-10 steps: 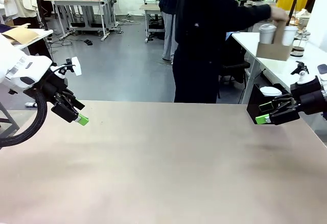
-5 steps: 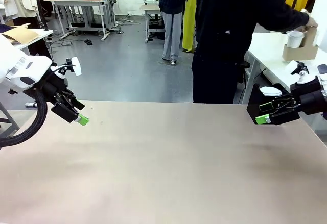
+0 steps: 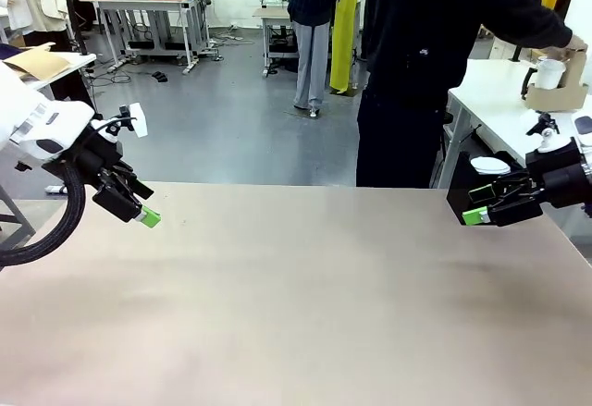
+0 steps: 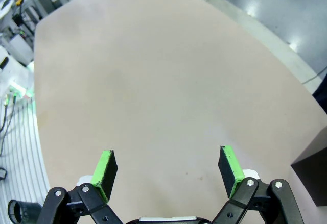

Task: Pour a drink into a cup and package it in a carrier.
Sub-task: Insert the held 600 ml Paper Cup into the Cup Carrier.

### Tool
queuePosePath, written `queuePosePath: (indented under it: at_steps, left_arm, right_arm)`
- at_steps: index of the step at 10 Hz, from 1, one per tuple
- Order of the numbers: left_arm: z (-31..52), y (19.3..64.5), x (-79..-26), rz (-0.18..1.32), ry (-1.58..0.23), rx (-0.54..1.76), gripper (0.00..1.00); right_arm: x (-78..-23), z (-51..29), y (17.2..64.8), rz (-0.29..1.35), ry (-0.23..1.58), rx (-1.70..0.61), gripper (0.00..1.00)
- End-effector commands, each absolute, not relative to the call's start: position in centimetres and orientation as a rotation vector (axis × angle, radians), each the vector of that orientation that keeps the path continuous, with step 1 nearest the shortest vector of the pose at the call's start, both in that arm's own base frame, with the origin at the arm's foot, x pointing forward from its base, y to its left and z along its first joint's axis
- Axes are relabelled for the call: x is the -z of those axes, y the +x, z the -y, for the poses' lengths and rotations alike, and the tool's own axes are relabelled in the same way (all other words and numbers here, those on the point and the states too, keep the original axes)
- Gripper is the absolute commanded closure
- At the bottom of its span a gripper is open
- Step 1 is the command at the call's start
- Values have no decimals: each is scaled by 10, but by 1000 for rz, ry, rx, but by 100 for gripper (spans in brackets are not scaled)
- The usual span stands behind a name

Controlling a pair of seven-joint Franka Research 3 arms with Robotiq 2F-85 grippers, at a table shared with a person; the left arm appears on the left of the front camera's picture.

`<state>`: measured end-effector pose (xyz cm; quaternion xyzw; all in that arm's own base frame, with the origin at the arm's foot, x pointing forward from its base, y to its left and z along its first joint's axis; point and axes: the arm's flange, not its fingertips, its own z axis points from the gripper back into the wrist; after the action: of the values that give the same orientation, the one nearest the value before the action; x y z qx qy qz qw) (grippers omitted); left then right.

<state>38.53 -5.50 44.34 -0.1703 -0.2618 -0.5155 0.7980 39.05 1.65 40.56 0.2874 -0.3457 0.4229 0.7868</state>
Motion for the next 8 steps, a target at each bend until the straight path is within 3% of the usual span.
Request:
queuePosePath:
  at_steps: [1, 8]
  left_arm:
    - [56, 386, -444, 572, -386, 1098, 0]
    - [56, 386, -444, 572, -386, 1098, 0]
  right_arm:
    - [-406, -16, 390, 752, 610, -928, 0]
    - [-406, -16, 390, 752, 610, -928, 0]
